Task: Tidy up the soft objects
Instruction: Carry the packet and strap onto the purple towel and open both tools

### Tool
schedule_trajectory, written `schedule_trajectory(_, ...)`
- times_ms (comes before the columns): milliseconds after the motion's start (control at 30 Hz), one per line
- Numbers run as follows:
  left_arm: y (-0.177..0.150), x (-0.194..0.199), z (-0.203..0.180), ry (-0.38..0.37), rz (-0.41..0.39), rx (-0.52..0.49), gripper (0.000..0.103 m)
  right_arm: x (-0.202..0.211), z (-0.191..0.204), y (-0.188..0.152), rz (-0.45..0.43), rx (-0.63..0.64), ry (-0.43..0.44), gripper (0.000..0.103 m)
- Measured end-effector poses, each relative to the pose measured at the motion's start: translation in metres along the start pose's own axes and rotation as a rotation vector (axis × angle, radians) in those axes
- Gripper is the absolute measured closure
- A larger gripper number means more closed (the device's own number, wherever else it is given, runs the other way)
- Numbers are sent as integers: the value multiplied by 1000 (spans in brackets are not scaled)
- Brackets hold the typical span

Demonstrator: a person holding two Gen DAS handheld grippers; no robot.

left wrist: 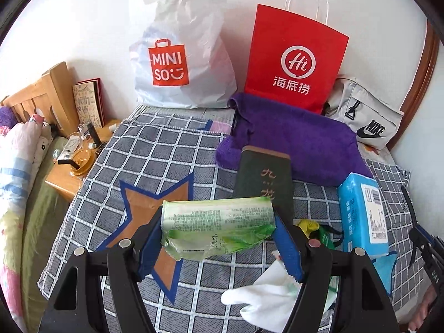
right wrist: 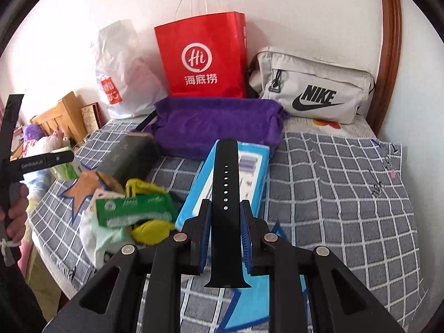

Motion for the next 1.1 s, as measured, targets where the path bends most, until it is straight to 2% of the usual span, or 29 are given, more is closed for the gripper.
schedule_trajectory(533, 57, -35, -18, 8, 17, 0, 32, -71, -9, 88, -28, -7, 38, 83)
schedule_trajectory(867, 90, -75, -33, -10, 40, 1, 32, -114, -14, 130, -32, 11, 41, 83)
schedule_trajectory(1100, 115, -104, -56, -27, 57, -42, 32, -147, -27, 150, -13, 29, 26, 83)
Point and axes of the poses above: each gripper's, at about its wrist camera, not at the fingertips, and x roughly against the way its jaws point, z to its left, y to its top, the point moved 2 cm from there along -x, roughly the way its jaws point, and after that the axes turned 1 degree about -y, right-handed, at the moved point
